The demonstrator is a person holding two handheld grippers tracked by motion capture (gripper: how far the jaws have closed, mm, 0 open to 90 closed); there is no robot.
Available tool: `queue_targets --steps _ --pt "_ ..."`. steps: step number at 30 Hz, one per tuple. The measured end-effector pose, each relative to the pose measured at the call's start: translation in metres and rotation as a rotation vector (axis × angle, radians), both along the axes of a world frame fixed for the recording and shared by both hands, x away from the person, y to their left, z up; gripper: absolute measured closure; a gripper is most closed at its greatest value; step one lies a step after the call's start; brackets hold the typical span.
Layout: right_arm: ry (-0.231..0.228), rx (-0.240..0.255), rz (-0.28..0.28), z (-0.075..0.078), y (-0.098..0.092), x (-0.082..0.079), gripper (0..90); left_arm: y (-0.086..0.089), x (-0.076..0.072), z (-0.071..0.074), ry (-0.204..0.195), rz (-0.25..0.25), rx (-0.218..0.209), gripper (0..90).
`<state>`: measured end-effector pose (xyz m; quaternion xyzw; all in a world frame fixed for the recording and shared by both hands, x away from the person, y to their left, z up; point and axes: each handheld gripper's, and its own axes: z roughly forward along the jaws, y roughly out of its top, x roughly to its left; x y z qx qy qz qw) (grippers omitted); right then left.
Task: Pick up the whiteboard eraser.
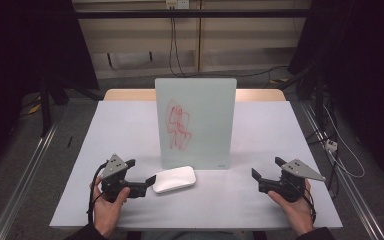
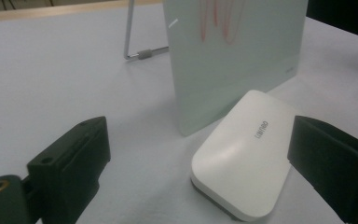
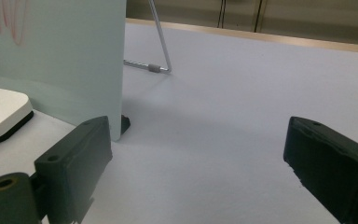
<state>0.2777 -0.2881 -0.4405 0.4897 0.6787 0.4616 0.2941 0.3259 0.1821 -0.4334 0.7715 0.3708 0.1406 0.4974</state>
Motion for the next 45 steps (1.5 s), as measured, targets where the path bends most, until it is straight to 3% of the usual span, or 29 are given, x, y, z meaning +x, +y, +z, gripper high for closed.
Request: queue_targets --steps 8,13,15,18,20,23,27,32,35,37,40,42,45 --pt "0.023 0.003 0.008 -0.001 -0.002 0.002 6.1 0.003 0.005 -0.003 0.040 -0.038 -0.006 8.2" --pt "0.022 0.010 0.009 0.000 -0.001 0.002 6.2 0.004 0.005 0.000 0.039 -0.051 0.014 8.3" --pt "0.022 0.004 0.010 0.000 0.000 0.002 6.3 0.004 0.006 0.001 0.055 -0.063 -0.009 8.1" --pt "0.029 0.007 0.012 0.000 0.001 0.002 6.4 0.001 0.006 0.003 0.046 -0.053 0.030 7.5" --pt "0.035 0.009 0.015 0.000 0.000 0.003 6.3 -0.001 0.007 0.005 0.051 -0.070 0.024 7.5" --pt "0.034 0.012 0.016 0.000 0.000 0.003 6.3 -0.004 0.008 0.007 0.076 -0.127 0.060 7.5" --pt "0.038 0.015 0.024 0.000 0.000 0.003 6.3 -0.008 0.007 0.007 0.089 -0.213 0.069 7.5" --pt "0.037 0.018 0.027 0.000 0.000 0.003 6.3 -0.013 0.009 0.009 0.094 -0.248 0.093 7.4" --pt "0.041 0.018 0.032 0.000 0.001 0.003 6.3 -0.019 0.012 0.008 0.118 -0.288 0.136 8.3" --pt "0.040 0.019 0.033 0.000 0.001 0.004 6.3 -0.024 0.016 0.008 0.150 -0.319 0.138 8.9" --pt "0.047 0.023 0.032 0.000 0.001 0.004 6.5 -0.030 0.016 0.010 0.123 -0.338 0.200 9.0" --pt "0.044 0.021 0.032 0.000 0.001 0.004 6.5 -0.033 0.017 0.012 0.118 -0.343 0.194 8.9" --pt "0.045 0.022 0.035 0.000 0.001 0.004 6.5 -0.039 0.019 0.015 0.099 -0.355 0.227 8.1"
